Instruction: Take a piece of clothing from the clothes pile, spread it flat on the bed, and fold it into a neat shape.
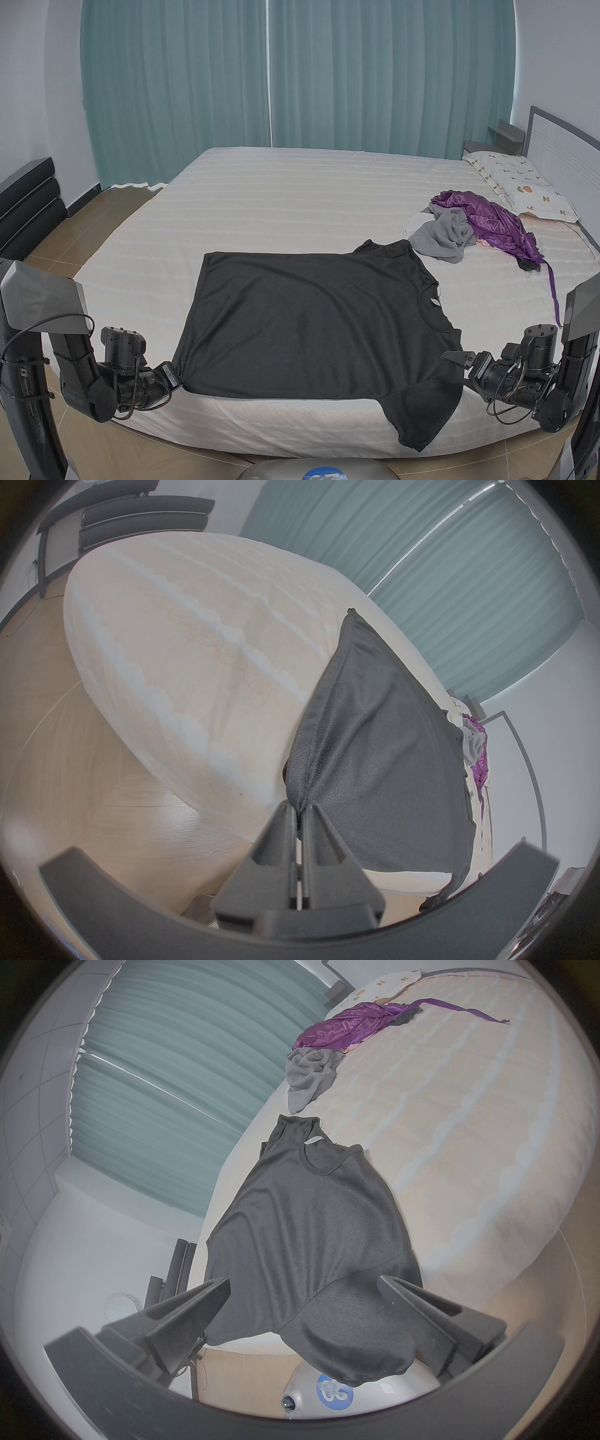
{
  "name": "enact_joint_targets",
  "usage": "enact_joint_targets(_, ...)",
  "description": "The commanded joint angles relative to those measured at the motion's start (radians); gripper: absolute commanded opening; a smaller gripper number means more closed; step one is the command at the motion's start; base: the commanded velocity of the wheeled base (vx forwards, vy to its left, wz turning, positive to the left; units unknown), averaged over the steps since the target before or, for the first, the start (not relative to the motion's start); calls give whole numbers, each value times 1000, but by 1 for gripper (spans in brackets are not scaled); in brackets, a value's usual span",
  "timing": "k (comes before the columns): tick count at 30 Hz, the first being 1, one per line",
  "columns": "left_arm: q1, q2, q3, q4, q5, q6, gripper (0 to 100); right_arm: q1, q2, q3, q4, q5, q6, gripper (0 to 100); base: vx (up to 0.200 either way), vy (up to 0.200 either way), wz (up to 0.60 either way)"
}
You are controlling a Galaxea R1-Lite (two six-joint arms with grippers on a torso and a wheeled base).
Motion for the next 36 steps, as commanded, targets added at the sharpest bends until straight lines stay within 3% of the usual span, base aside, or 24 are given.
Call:
enact_joint_targets(1, 3, -11, 14, 1, 11, 1, 0, 0, 6, 18, -7, 0, 1, 100, 0, 0, 0)
enact_joint_targets(18, 0, -16, 29, -1, 15, -2, 0, 6, 173, -2, -13, -3, -47, 100, 0, 0, 0)
enact_joint_targets(36, 0, -11, 24, -1, 14, -5, 0, -113, 207, -179, -13, -9, -61, 100, 0, 0, 0)
